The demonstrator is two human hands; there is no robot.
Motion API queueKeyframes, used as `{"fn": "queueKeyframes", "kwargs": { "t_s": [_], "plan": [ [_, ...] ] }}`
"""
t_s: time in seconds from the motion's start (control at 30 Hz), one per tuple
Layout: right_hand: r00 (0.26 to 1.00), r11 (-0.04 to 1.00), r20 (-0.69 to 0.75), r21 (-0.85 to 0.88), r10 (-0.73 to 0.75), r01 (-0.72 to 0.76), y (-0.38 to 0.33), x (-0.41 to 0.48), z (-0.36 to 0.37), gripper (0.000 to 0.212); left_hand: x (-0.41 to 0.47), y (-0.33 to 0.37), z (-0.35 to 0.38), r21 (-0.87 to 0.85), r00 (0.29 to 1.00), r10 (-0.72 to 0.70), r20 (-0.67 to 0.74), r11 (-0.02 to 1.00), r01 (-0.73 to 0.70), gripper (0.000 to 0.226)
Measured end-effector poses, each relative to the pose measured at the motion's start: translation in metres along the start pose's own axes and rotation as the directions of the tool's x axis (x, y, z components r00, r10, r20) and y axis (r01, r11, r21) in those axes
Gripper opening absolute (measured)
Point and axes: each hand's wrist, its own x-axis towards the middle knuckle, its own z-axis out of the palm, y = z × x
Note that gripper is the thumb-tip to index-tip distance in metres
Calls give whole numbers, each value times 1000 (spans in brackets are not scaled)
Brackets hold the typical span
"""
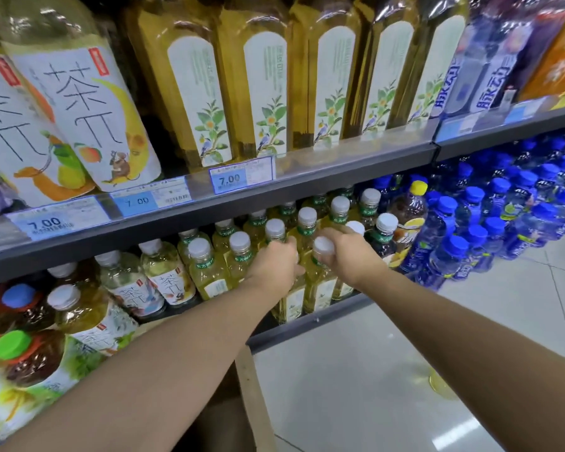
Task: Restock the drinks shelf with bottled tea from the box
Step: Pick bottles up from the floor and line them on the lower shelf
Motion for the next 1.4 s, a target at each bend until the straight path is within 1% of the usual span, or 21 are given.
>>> {"fn": "queueKeyframes", "kwargs": {
  "t_s": [0.13,0.17,0.23,0.3,0.4,0.47,0.53,0.63,0.7,0.8,0.9,0.97,1.03,1.07,1.13,1.2,1.23,1.27,1.33,1.37,1.4],
  "plan": [
    [997,999,-58,21,52,-50,28,-26,-9,39,-5,5,-3,32,999,-36,26,999,35,44],
    [996,997,-58,10,73,-72,35,-34,-11,36,-8,10,-5,83,998,-50,29,995,48,46],
    [993,993,-43,-34,108,-109,52,-52,-16,27,-15,24,-6,273,999,-42,-19,961,46,52],
    [987,986,-18,-54,159,-160,71,-72,-26,20,-22,45,-5,412,990,73,-124,911,-16,51],
    [969,964,5,-104,246,-245,107,-106,-44,20,-35,83,9,396,942,273,-194,900,-179,43],
    [949,934,5,-176,315,-310,136,-130,-53,26,-43,110,30,353,930,337,-145,896,-269,41],
    [904,882,34,-237,427,-407,162,-156,-57,37,-54,137,54,312,932,357,-58,893,-323,40],
    [820,803,97,-296,565,-518,194,-190,-48,50,-72,165,93,308,941,311,131,890,-337,43],
    [785,791,151,-255,601,-556,209,-205,-34,57,-81,175,120,309,921,271,281,883,-354,43],
    [789,813,197,-168,582,-558,223,-213,-12,63,-89,176,153,302,888,238,393,879,-370,41],
    [801,813,143,-132,581,-566,235,-207,6,57,-88,169,170,312,870,215,443,873,-375,41],
    [792,795,90,-138,604,-591,241,-200,12,50,-85,159,168,359,857,147,494,863,-356,45],
    [772,772,55,-120,633,-625,241,-194,14,41,-79,144,160,460,821,16,570,822,-336,46],
    [780,780,61,-125,623,-613,237,-192,14,38,-76,132,156,520,796,-63,602,788,-330,45],
    [825,829,115,-177,553,-531,221,-191,16,33,-72,104,142,653,740,-233,631,674,-345,46],
    [871,877,163,-228,463,-423,200,-193,18,29,-70,74,125,747,701,-379,604,575,-332,56],
    [884,892,186,-241,429,-383,189,-193,18,29,-72,61,115,776,660,-472,584,562,-285,62],
    [892,904,210,-249,401,-347,176,-191,16,29,-76,48,103,801,620,-533,576,521,-296,66],
    [901,926,263,-254,344,-279,148,-186,10,30,-79,24,86,879,634,-625,455,430,-206,63],
    [906,937,281,-244,316,-251,132,-183,6,31,-81,11,79,900,629,-645,433,342,-269,59],
    [913,947,290,-230,286,-224,117,-180,3,32,-76,-3,86,869,599,-638,484,272,-412,57]
  ]
}}
